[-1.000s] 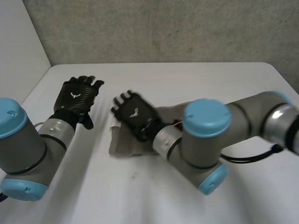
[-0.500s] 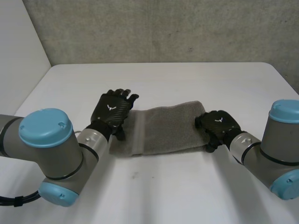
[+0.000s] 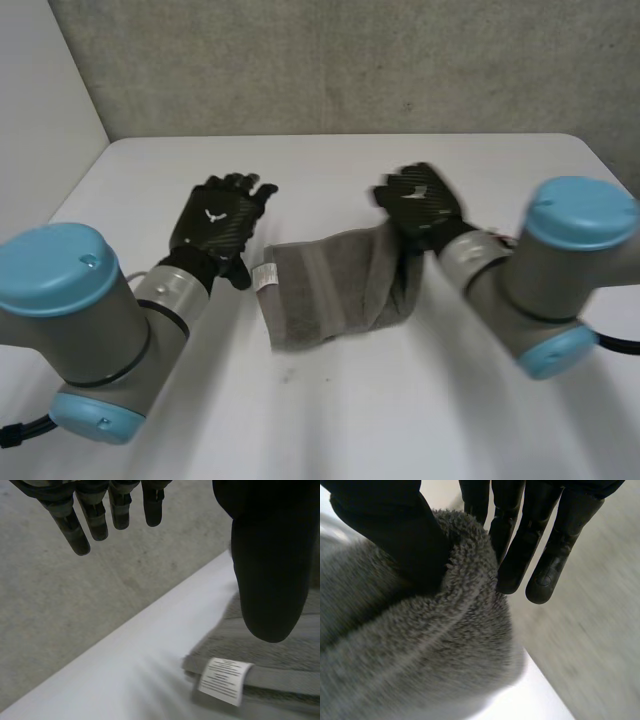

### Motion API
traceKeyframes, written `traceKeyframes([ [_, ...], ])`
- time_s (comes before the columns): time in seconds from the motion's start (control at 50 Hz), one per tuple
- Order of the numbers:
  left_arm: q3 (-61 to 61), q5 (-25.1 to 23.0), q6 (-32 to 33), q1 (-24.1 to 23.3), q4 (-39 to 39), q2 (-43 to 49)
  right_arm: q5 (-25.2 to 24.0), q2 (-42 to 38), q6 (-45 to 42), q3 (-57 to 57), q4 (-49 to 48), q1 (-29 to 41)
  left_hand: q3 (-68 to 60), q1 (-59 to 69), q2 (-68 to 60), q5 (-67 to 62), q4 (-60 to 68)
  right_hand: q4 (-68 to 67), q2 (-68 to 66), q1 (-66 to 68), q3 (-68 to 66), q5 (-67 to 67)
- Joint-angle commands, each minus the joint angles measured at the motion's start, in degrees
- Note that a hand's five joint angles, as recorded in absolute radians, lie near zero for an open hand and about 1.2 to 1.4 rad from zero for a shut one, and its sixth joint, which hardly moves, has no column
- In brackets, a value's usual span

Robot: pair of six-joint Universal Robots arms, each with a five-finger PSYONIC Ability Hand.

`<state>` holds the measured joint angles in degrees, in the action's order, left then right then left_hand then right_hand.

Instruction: Fold the laundry

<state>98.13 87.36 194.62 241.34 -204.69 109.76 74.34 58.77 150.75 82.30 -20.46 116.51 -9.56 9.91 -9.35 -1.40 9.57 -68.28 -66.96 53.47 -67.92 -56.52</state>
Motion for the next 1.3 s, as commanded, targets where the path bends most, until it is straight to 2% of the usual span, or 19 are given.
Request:
traceKeyframes([
  [0.02, 0.9, 0.0, -0.1, 2.8, 0.3, -2.8, -2.5, -7.3, -7.8, -6.2, 3.4, 15.0, -0.4, 0.1, -0.6, 1.4, 0.4, -11.7, -13.0, 26.5, -12.1, -13.5],
  [0.16, 1.9, -0.1, -0.3, 3.9, 0.3, -3.6, -2.0, -10.6, -12.6, -5.0, 3.4, 18.4, -0.4, 0.1, -0.6, 1.4, 0.4, -11.7, -13.0, 26.5, -12.1, -13.5],
  [0.18, 1.9, -0.1, -0.5, 3.9, 0.3, -3.6, -1.6, -10.1, -12.7, -4.9, 3.3, 18.3, -0.4, 0.1, -0.6, 1.4, 0.4, -1.1, -2.4, 15.9, -1.5, -2.9],
  [0.2, 1.9, -0.1, -0.5, 3.9, 0.3, -3.6, -1.6, -10.1, -12.7, -4.9, 3.3, 18.3, -0.4, 0.1, -0.6, 1.4, 0.4, -1.0, -2.3, 15.8, -1.4, -2.8],
  [0.24, 1.4, -0.1, -0.6, 3.5, 0.3, -3.6, -0.9, -7.5, -11.1, -4.5, 3.3, 18.1, -0.5, 0.1, -0.7, 1.4, 0.5, 36.7, 35.3, -21.8, 36.3, 34.9],
  [0.26, 1.4, -0.1, -0.6, 3.5, 0.3, -3.6, -0.9, -7.4, -11.1, -4.5, 3.3, 18.1, -0.5, 0.1, -0.7, 1.4, 0.5, 36.8, 35.5, -22.0, 36.5, 35.1],
  [0.28, 1.0, -0.1, -0.7, 3.3, 0.3, -3.6, 0.3, -5.0, -9.5, -3.8, 3.4, 18.0, -0.6, 0.3, -0.9, 1.2, 0.6, 50.2, 48.8, -35.3, 49.8, 48.4],
  [0.3, 1.0, -0.1, -0.7, 3.3, 0.3, -3.6, 0.3, -5.0, -9.5, -3.8, 3.4, 18.0, -0.7, 0.3, -0.9, 1.2, 0.6, 50.3, 49.0, -35.5, 49.9, 48.5],
  [0.32, 0.5, -0.1, -1.3, 3.2, 0.3, -3.6, 2.0, -2.6, -6.8, -2.9, 3.5, 17.7, -0.8, 0.5, -1.0, 1.0, 0.8, 58.3, 57.0, -43.5, 57.9, 56.5],
  [0.4, -2.3, -0.2, -4.6, 1.9, 0.9, -3.5, 6.3, 2.6, 4.0, 0.0, 4.5, 13.8, -1.2, 0.8, -1.4, 0.7, 1.1, 58.3, 57.0, -43.5, 57.9, 56.5],
  [0.46, -3.3, -0.3, -6.3, 1.1, 1.7, -3.2, 6.5, 4.2, 7.7, 0.8, 6.2, 12.3, -1.5, 1.1, -1.7, 0.3, 1.5, 58.3, 57.0, -43.5, 57.9, 56.5],
  [0.56, -9.8, -0.6, -13.1, -2.2, 7.4, -0.4, 3.8, 7.7, 20.2, 1.0, 18.1, 5.3, -2.0, 1.6, -2.2, -0.2, 2.0, 58.3, 57.0, -43.5, 57.9, 56.5],
  [0.62, -12.0, -0.7, -14.3, -3.4, 9.7, 0.8, 2.5, 7.7, 22.7, 0.8, 20.5, 3.5, -2.0, 1.6, -2.2, -0.2, 2.0, 58.3, 57.0, -43.5, 57.9, 56.5],
  [0.72, -21.0, 0.0, -17.7, -7.4, 20.4, 7.9, -2.2, 6.9, 28.4, -0.7, 22.4, -2.0, -2.0, 1.7, -2.2, -0.2, 2.0, 58.3, 57.0, -43.5, 57.9, 56.5],
  [0.84, -24.9, 0.9, -20.0, -7.8, 23.3, 13.5, -4.6, 1.6, 28.4, -5.0, 21.7, -2.3, -2.3, 2.0, -2.5, -0.5, 2.3, 58.3, 57.0, -43.5, 57.9, 56.5],
  [0.94, -26.8, 6.6, -19.6, -7.6, 23.1, 19.4, -5.3, -6.6, 27.8, -11.8, 21.5, -1.7, -2.3, 2.0, -2.5, -0.5, 2.3, 58.3, 57.0, -43.5, 57.9, 56.5],
  [1.0, -26.8, 7.2, -19.5, -7.4, 23.2, 20.6, -5.3, -8.5, 27.1, -13.2, 21.5, -1.7, -2.3, 2.0, -2.5, -0.5, 2.3, 58.3, 57.0, -43.5, 57.9, 56.5],
  [1.1, -24.1, 7.7, -19.5, -6.0, 23.3, 21.3, -5.1, -14.4, 21.1, -17.0, 21.5, -0.6, -1.8, 1.5, -2.0, 0.0, 1.8, 58.3, 57.0, -43.5, 57.9, 56.5],
  [1.3, -20.6, 7.7, -16.3, -4.8, 23.4, 18.8, -3.6, -14.7, 16.3, -17.6, 21.8, 1.3, -1.7, 1.3, -1.9, 0.2, 1.7, 58.3, 57.0, -43.5, 57.9, 56.5],
])
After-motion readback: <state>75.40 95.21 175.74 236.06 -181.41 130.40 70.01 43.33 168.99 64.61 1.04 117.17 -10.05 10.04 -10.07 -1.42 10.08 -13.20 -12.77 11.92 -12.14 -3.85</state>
